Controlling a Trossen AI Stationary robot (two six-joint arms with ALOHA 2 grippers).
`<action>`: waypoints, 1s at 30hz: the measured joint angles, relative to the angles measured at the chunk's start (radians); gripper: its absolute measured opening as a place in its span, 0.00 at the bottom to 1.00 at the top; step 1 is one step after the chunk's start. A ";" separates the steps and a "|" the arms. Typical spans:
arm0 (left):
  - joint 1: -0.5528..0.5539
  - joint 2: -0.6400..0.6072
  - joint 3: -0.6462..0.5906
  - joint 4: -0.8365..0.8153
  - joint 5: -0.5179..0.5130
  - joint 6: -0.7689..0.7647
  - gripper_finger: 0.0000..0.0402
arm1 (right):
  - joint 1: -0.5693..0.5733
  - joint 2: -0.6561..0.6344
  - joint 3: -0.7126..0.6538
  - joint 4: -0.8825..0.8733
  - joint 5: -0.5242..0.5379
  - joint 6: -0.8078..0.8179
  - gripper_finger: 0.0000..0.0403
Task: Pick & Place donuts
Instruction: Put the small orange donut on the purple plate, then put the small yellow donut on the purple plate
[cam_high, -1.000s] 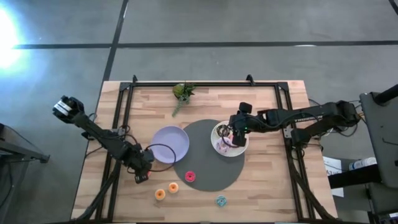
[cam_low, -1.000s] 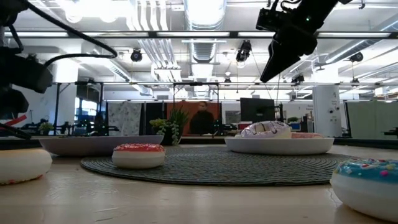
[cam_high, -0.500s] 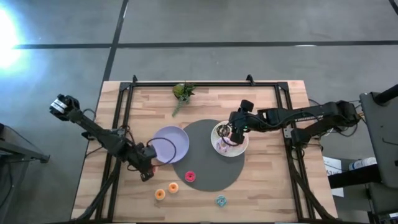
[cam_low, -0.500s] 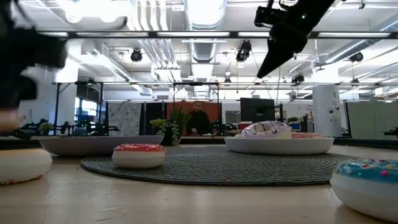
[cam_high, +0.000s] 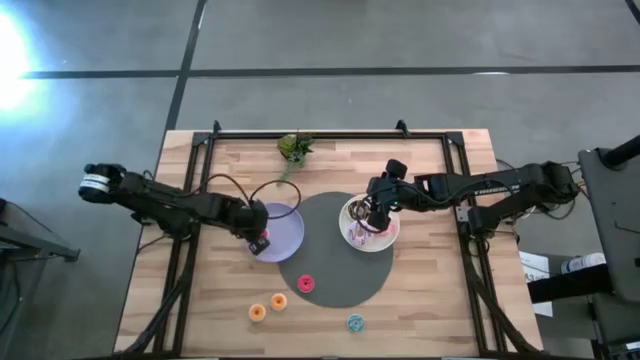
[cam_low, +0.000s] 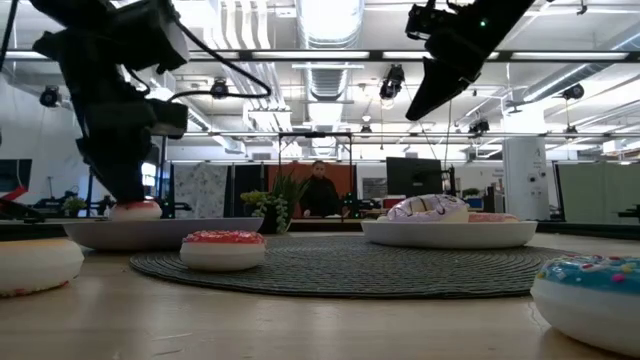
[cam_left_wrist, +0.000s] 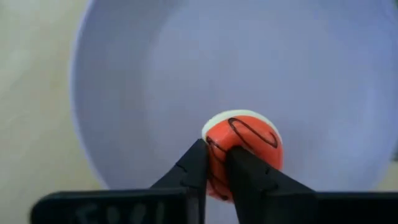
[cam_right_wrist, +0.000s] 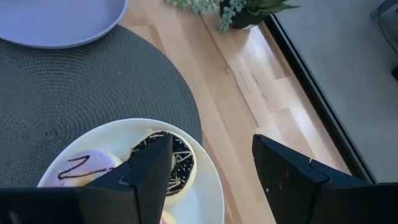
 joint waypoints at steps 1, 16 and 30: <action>0.002 0.001 0.000 0.002 0.012 0.002 0.12 | 0.001 0.000 0.000 0.000 0.000 0.005 0.53; -0.016 -0.146 0.065 -0.206 0.091 -0.052 0.29 | 0.001 0.012 0.000 0.032 -0.051 -0.057 0.53; -0.651 0.011 0.166 0.067 -0.020 -0.355 0.25 | 0.000 0.028 -0.004 0.043 -0.057 -0.088 0.53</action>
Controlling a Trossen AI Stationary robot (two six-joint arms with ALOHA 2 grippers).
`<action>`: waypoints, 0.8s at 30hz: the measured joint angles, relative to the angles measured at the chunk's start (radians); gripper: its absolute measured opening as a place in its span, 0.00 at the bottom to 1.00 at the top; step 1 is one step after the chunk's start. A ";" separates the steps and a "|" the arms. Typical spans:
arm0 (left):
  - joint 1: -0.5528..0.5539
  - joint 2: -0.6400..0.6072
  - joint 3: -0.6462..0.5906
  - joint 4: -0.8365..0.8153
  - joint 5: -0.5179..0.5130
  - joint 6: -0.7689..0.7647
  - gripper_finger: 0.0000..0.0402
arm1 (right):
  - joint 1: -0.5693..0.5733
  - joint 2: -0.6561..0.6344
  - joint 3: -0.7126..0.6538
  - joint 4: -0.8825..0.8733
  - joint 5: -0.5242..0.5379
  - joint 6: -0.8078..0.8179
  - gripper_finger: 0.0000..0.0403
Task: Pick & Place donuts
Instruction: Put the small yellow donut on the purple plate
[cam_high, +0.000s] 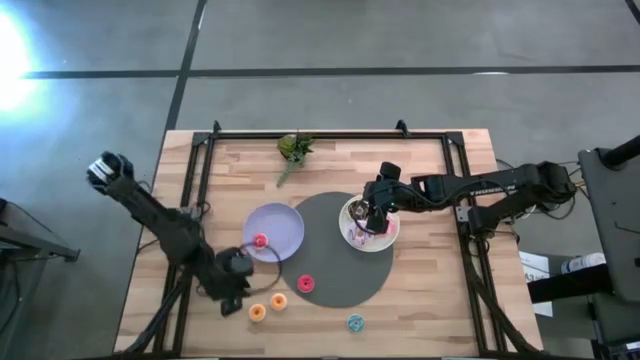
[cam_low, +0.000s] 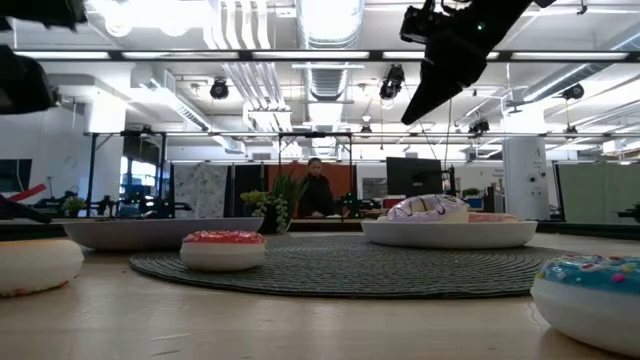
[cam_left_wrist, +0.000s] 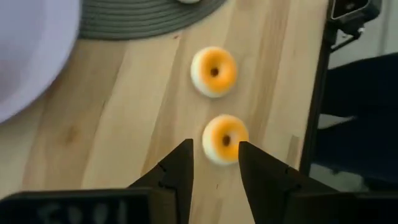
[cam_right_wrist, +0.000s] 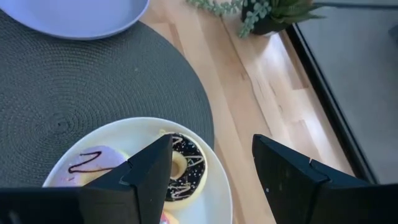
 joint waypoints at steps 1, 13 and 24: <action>-0.018 0.037 0.022 0.000 -0.027 0.000 0.24 | 0.000 -0.001 -0.002 0.005 0.001 -0.005 0.53; -0.085 0.411 0.275 -0.034 -0.029 0.045 0.23 | -0.006 -0.001 -0.008 -0.013 -0.005 -0.034 0.53; -0.137 0.571 0.421 -0.250 -0.121 -0.130 0.23 | -0.006 -0.001 -0.020 -0.025 -0.007 -0.059 0.53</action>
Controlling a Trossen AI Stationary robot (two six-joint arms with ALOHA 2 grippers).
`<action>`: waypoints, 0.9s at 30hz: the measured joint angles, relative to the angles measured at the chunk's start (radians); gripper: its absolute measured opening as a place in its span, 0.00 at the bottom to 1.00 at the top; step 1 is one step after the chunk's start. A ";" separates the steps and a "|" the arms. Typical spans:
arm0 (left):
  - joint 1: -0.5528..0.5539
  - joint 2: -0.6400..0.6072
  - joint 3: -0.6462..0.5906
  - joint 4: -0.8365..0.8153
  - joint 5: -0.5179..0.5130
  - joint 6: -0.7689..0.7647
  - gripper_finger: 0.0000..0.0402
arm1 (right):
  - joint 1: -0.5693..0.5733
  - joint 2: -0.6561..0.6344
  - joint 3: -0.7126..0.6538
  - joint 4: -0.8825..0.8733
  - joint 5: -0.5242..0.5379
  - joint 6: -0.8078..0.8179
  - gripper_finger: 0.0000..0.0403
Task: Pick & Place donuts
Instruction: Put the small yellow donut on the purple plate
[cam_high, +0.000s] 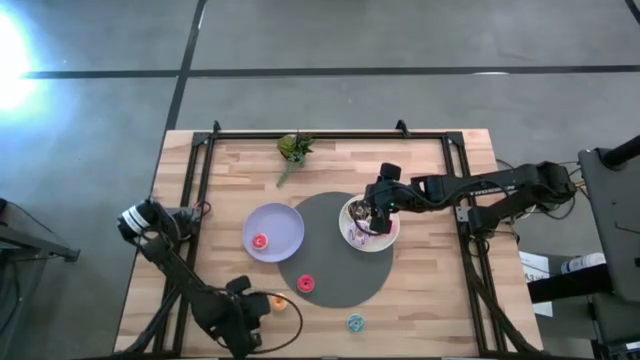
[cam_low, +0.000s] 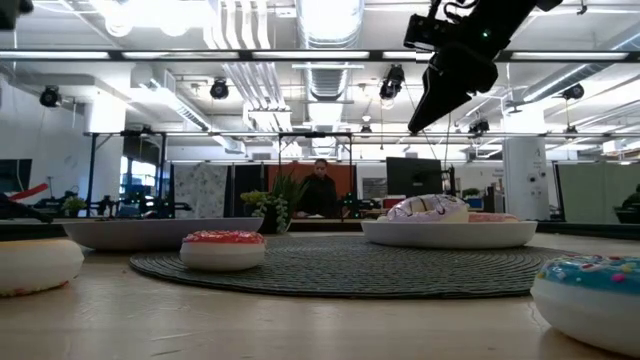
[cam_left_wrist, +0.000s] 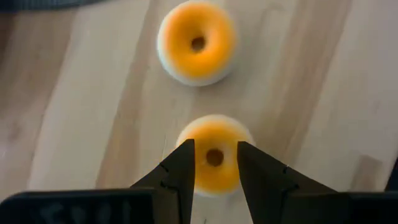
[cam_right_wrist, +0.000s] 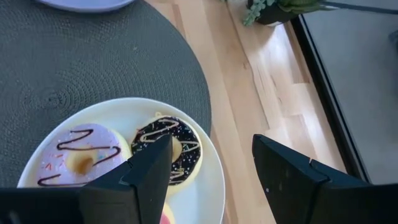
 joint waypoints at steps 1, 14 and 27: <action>-0.001 0.004 0.005 0.007 0.002 -0.013 0.23 | 0.000 0.000 -0.002 -0.002 0.000 0.000 0.53; -0.018 0.052 0.013 0.034 0.006 -0.034 0.23 | 0.000 0.000 -0.009 0.000 0.000 -0.001 0.53; 0.011 0.048 0.000 -0.011 0.090 -0.115 0.03 | 0.000 0.000 -0.010 0.020 -0.001 0.000 0.53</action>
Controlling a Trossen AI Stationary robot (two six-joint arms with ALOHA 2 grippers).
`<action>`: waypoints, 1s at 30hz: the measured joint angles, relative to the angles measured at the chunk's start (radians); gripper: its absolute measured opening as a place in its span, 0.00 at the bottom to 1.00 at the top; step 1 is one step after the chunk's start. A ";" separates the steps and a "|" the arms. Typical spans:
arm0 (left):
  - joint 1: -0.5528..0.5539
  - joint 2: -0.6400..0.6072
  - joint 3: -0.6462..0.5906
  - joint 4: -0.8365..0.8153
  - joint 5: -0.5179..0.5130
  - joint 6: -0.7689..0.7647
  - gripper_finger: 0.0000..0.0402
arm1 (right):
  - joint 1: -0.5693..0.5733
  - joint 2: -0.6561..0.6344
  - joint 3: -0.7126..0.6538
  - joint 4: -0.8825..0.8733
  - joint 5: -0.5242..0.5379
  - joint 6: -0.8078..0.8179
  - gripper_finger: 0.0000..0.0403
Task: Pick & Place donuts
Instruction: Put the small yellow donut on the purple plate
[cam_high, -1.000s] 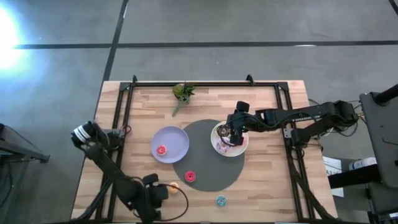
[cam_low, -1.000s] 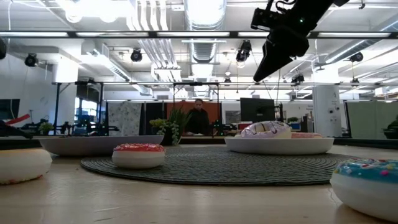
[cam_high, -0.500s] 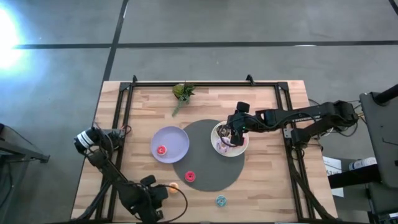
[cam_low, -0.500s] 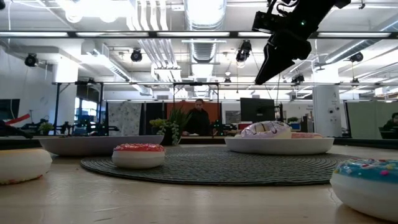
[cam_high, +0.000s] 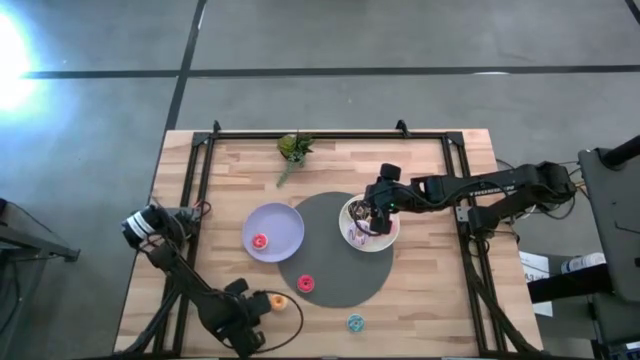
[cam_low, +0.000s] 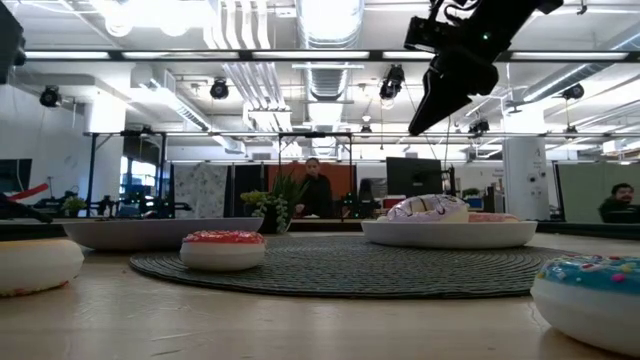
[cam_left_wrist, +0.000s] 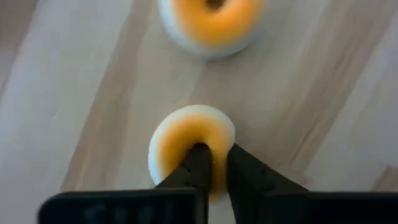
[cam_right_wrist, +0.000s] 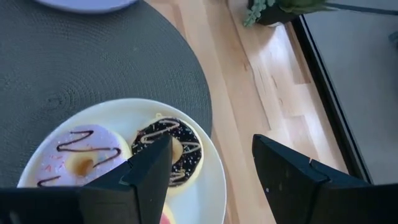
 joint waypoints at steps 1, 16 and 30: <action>0.003 -0.018 -0.002 -0.010 -0.002 -0.011 0.02 | 0.000 0.000 0.000 0.008 -0.010 0.001 0.53; 0.302 -0.745 -0.576 0.892 -0.121 0.076 0.00 | -0.045 0.092 0.069 0.371 -0.494 -0.250 0.53; 0.664 -0.900 -0.783 1.103 0.212 0.231 0.00 | -0.055 0.375 0.482 0.185 -0.727 -0.497 0.53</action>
